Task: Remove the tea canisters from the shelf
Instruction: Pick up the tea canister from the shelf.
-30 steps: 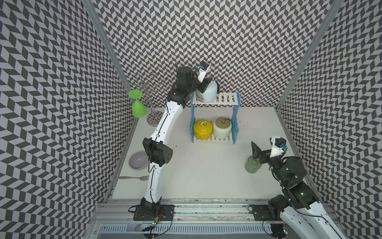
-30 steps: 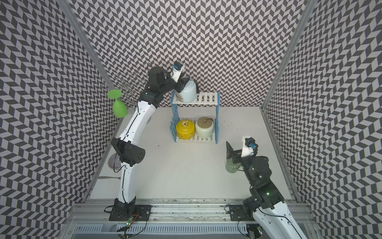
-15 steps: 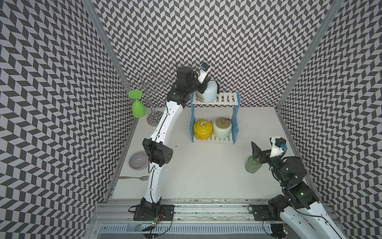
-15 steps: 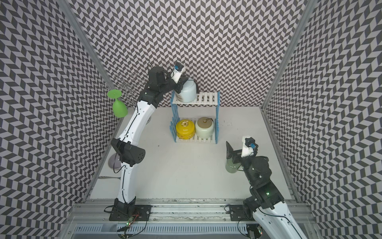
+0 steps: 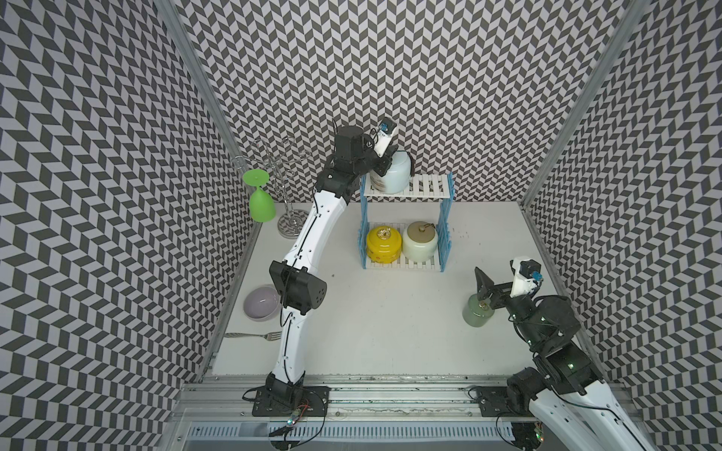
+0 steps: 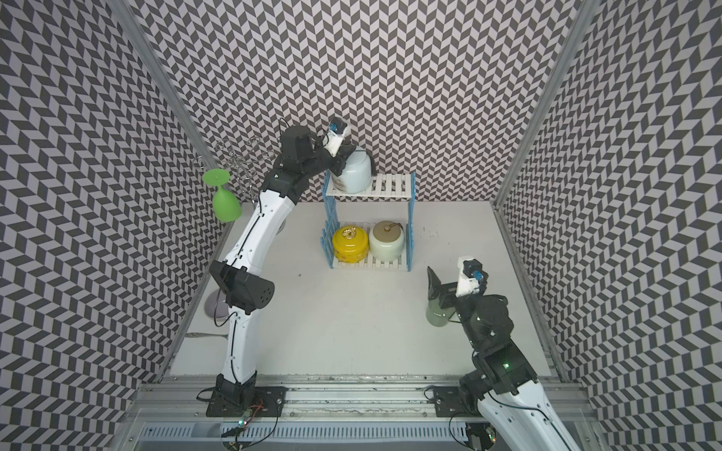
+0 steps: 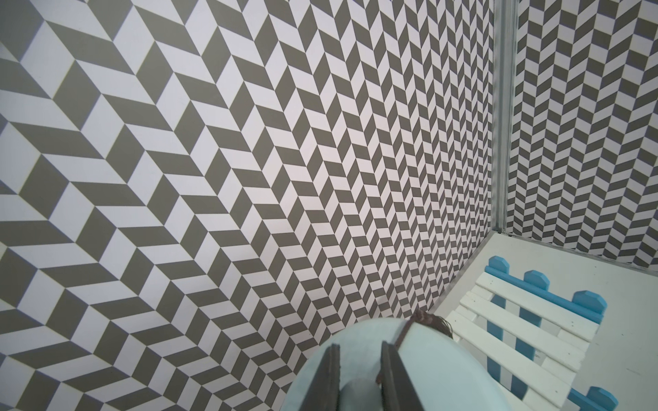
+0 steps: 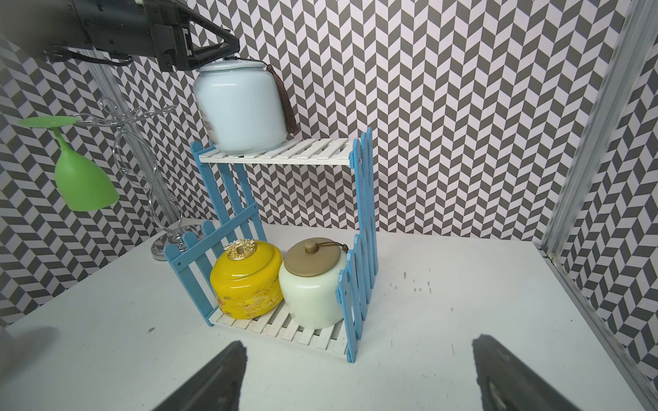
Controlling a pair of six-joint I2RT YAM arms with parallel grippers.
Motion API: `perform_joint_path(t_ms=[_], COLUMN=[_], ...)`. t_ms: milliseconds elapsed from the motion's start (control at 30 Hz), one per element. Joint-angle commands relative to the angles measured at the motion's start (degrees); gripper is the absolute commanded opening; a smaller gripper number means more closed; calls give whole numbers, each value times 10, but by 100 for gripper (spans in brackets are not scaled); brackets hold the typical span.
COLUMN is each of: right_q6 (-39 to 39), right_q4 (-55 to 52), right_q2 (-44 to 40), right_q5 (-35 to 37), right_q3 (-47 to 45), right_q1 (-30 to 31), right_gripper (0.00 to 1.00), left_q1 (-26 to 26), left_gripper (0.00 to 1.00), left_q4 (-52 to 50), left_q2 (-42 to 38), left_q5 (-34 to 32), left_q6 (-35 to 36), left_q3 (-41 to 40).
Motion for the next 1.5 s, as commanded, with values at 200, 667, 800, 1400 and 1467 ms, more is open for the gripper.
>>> perform_joint_path(t_ms=[200,667,800,1400,1467], right_q6=[-4,-6,-6,-8,-8], right_q4=[22,23,23,25,25], right_q2=[-6,-9,-9,-9,-9], right_q5=[2,5,5,6,5], right_q3=[-2,-2,-2,-4,-4], right_q1=[3,3,3,3,3], right_gripper=[100,100,100,99,100], left_q1=[-6,-10,-11,-10,-10], left_gripper=[0,0,0,45,44], left_q4=[39,9,1,-18,-27], left_q2=[-70,-62,-48,-6,-1], left_q5=[16,-21,-28,-41,-34], left_q6=[-35,-15,-10,2,2], left_q3=[9,-17,-17,-27,-27])
